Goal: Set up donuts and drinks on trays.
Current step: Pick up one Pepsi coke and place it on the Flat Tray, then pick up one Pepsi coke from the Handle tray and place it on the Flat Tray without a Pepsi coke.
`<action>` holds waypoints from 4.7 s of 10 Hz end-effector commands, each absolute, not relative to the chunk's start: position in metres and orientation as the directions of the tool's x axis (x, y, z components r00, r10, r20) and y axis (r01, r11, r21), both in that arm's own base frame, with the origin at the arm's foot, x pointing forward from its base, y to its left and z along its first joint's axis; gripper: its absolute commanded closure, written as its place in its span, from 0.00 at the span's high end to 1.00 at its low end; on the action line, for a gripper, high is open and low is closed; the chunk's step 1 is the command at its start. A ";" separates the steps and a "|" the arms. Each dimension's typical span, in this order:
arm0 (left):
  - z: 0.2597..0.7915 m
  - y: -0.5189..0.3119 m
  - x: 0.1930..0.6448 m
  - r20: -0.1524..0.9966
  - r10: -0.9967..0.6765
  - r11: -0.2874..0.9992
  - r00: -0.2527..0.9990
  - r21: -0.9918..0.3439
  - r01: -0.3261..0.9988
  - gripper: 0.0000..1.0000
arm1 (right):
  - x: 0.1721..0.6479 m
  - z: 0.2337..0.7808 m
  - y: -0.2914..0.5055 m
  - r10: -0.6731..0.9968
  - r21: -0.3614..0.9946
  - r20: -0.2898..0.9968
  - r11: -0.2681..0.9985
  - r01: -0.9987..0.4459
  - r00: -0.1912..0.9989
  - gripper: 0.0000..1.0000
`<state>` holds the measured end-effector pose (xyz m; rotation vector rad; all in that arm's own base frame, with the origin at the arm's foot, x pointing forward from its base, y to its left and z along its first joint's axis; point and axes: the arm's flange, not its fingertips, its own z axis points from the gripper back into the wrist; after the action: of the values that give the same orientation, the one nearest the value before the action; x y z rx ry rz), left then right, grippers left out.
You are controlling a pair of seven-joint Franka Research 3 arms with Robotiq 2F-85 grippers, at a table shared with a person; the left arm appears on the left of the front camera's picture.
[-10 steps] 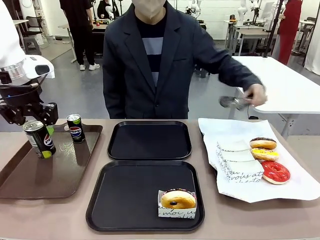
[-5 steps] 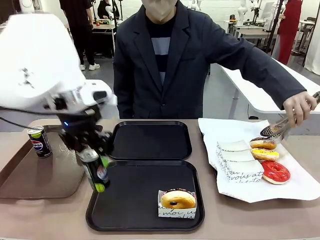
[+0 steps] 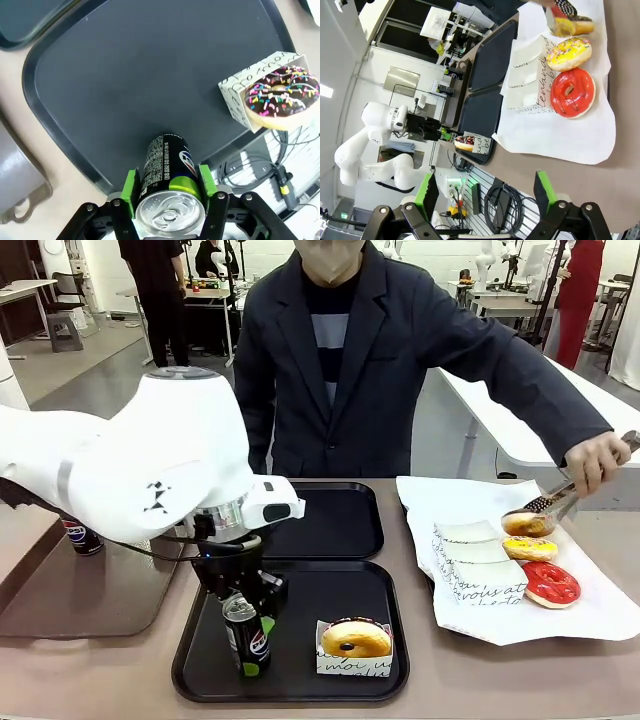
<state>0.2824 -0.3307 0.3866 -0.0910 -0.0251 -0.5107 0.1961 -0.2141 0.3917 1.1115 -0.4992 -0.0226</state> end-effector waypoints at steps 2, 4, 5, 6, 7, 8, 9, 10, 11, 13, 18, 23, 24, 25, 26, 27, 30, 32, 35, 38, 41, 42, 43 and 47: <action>0.394 -0.343 0.294 0.102 -0.474 0.877 0.875 -0.032 0.479 0.58 | 0.198 0.393 -0.215 -0.267 0.861 0.392 0.445 -0.248 0.880 1.00; 0.393 -0.342 0.297 0.121 -0.464 0.882 0.877 -0.024 0.470 0.58 | 0.198 0.393 -0.215 -0.267 0.861 0.392 0.445 -0.248 0.880 1.00; 0.393 -0.342 0.296 0.132 -0.462 0.884 0.877 -0.016 0.468 0.58 | 0.198 0.393 -0.215 -0.267 0.861 0.392 0.445 -0.248 0.880 1.00; 0.391 -0.342 0.297 0.126 -0.466 0.882 0.876 -0.006 0.470 0.58 | 0.198 0.393 -0.215 -0.267 0.861 0.392 0.445 -0.248 0.880 1.00; 0.390 -0.344 0.302 0.118 -0.467 0.882 0.876 0.000 0.471 0.58 | 0.198 0.393 -0.215 -0.267 0.861 0.392 0.445 -0.248 0.880 1.00; 0.390 -0.344 0.307 0.114 -0.463 0.884 0.879 -0.001 0.467 0.58 | 0.198 0.393 -0.215 -0.267 0.861 0.392 0.445 -0.248 0.880 1.00; 0.392 -0.343 0.308 0.116 -0.460 0.886 0.880 -0.003 0.464 0.91 | 0.198 0.393 -0.215 -0.267 0.861 0.392 0.445 -0.248 0.880 1.00; 0.397 -0.340 0.306 0.131 -0.459 0.886 0.879 -0.010 0.464 1.00 | 0.198 0.393 -0.215 -0.267 0.861 0.392 0.445 -0.248 0.880 1.00; 0.404 -0.337 0.304 0.140 -0.462 0.883 0.876 -0.019 0.469 1.00 | 0.198 0.393 -0.215 -0.267 0.861 0.392 0.445 -0.248 0.880 1.00; 0.424 -0.332 0.303 0.154 -0.466 0.879 0.871 -0.025 0.475 0.90 | 0.198 0.393 -0.215 -0.267 0.861 0.392 0.445 -0.248 0.880 1.00; 0.477 -0.280 0.305 0.160 -0.446 0.894 0.881 0.030 0.447 1.00 | 0.198 0.393 -0.215 -0.267 0.861 0.392 0.445 -0.248 0.880 1.00; 0.497 -0.167 0.296 0.104 -0.359 0.933 0.927 0.027 0.359 1.00 | 0.198 0.393 -0.215 -0.267 0.861 0.392 0.445 -0.248 0.880 1.00; 0.497 -0.154 0.301 0.105 -0.345 0.938 0.933 0.007 0.347 1.00 | 0.198 0.393 -0.215 -0.267 0.861 0.392 0.445 -0.248 0.880 1.00; 0.495 -0.144 0.302 0.118 -0.319 0.947 0.940 -0.009 0.322 1.00 | 0.198 0.393 -0.215 -0.267 0.861 0.392 0.445 -0.248 0.880 1.00; 0.496 -0.143 0.304 0.135 -0.275 0.961 0.952 0.001 0.277 1.00 | 0.198 0.393 -0.215 -0.267 0.861 0.392 0.445 -0.248 0.880 1.00; 0.498 -0.151 0.302 0.102 -0.322 0.946 0.941 0.002 0.323 1.00 | 0.198 0.393 -0.215 -0.267 0.861 0.392 0.445 -0.248 0.880 1.00; 0.498 -0.151 0.302 0.102 -0.322 0.946 0.941 0.002 0.323 1.00 | 0.198 0.393 -0.215 -0.267 0.861 0.392 0.445 -0.248 0.880 1.00; 0.498 -0.151 0.302 0.102 -0.322 0.946 0.941 0.002 0.323 1.00 | 0.198 0.393 -0.215 -0.267 0.861 0.392 0.445 -0.248 0.880 1.00; 0.514 -0.137 0.360 0.094 -0.223 0.974 0.970 -0.014 0.225 1.00 | 0.198 0.393 -0.215 -0.267 0.861 0.392 0.445 -0.248 0.880 1.00; 0.523 -0.054 0.435 0.093 0.011 0.999 0.996 -0.046 -0.006 1.00 | 0.198 0.393 -0.215 -0.267 0.861 0.392 0.445 -0.248 0.880 1.00; 0.502 -0.003 0.481 0.135 0.072 0.997 0.988 -0.004 -0.073 1.00 | 0.198 0.393 -0.215 -0.267 0.861 0.392 0.445 -0.248 0.880 1.00; 0.488 0.004 0.487 0.153 0.053 0.998 0.987 0.017 -0.056 1.00 | 0.198 0.393 -0.215 -0.267 0.861 0.392 0.445 -0.248 0.880 1.00; 0.478 0.005 0.492 0.143 0.068 0.998 0.987 0.005 -0.069 1.00 | 0.198 0.393 -0.215 -0.267 0.861 0.392 0.445 -0.248 0.880 1.00; 0.497 0.007 0.482 0.135 0.067 0.998 0.989 -0.021 -0.064 1.00 | 0.198 0.393 -0.215 -0.267 0.861 0.392 0.445 -0.248 0.880 1.00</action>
<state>0.4846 0.0067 0.4940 -0.0116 -0.1398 0.0624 0.1967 -0.2137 0.3922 1.1093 -0.4963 -0.0198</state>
